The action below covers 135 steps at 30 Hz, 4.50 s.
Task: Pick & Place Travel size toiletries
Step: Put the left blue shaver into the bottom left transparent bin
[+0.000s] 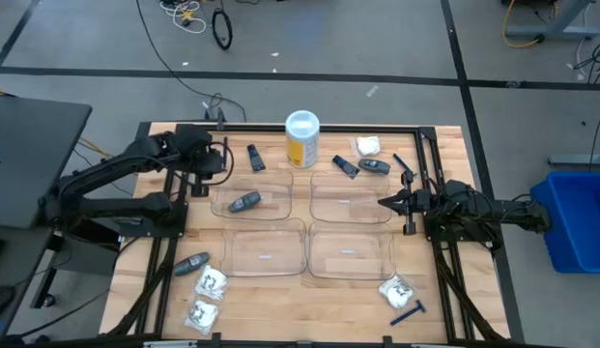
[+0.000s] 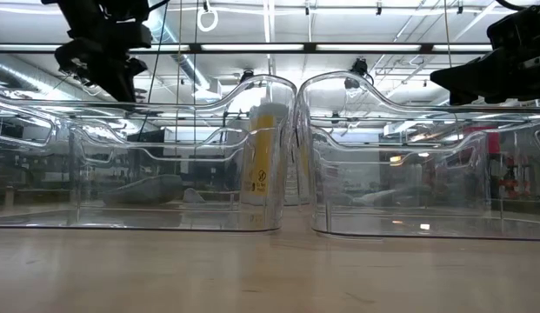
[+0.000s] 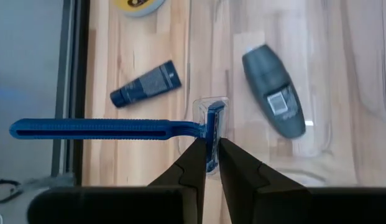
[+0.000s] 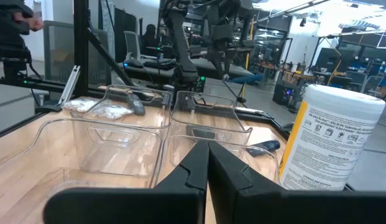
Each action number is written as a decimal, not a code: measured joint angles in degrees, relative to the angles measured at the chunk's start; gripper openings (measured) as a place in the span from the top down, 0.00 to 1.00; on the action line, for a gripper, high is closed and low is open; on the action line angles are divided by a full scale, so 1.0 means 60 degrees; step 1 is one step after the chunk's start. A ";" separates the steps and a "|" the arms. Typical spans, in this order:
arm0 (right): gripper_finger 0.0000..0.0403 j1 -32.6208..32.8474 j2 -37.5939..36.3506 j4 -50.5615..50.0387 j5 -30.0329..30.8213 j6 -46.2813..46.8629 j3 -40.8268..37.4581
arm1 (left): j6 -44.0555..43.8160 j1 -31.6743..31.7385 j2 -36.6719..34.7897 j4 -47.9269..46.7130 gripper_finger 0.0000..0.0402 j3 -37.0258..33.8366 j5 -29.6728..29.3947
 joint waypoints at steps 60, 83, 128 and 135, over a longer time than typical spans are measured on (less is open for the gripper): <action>0.97 -0.0002 0.0000 0.0000 -0.0002 0.0000 0.0003 | -0.1868 -0.2502 0.1691 0.2882 0.89 0.1399 0.0755; 0.97 -0.0001 0.0000 0.0001 -0.0002 0.0000 0.0001 | -0.2228 -0.4847 0.1688 0.2965 0.89 0.1402 0.1002; 0.97 -0.0002 0.0288 0.0004 0.0003 0.0000 0.0004 | -0.0928 -0.7890 0.3363 0.1680 0.89 0.1402 0.2514; 0.97 0.0000 0.0295 0.0002 0.0000 0.0000 0.0004 | -0.1062 -0.7886 0.3360 0.1666 0.89 0.1402 0.2562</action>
